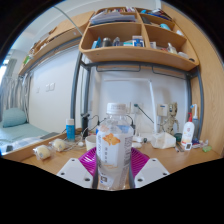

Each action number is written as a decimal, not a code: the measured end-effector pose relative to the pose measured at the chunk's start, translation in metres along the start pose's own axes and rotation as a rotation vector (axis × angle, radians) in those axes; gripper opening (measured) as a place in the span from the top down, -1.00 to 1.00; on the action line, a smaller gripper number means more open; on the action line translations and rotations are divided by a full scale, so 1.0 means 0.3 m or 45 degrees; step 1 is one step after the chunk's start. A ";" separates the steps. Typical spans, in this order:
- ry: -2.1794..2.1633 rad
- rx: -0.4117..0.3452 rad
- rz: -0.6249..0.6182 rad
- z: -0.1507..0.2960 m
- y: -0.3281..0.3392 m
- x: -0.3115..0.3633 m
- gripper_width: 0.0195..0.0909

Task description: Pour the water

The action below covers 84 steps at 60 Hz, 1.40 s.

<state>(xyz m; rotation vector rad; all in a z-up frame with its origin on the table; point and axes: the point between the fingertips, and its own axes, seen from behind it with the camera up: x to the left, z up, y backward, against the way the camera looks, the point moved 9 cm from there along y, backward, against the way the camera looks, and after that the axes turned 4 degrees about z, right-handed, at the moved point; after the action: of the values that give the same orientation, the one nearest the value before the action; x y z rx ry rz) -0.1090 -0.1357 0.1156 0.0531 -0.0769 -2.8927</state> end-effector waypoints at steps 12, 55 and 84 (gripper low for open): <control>-0.003 0.047 0.029 0.010 -0.027 -0.018 0.48; 2.053 0.154 -0.025 0.165 -0.473 -0.293 0.48; 3.042 0.028 -0.063 0.206 -0.588 -0.134 0.46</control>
<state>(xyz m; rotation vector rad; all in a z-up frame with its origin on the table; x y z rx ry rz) -0.1156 0.0480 0.1684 2.8331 0.2950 -1.0640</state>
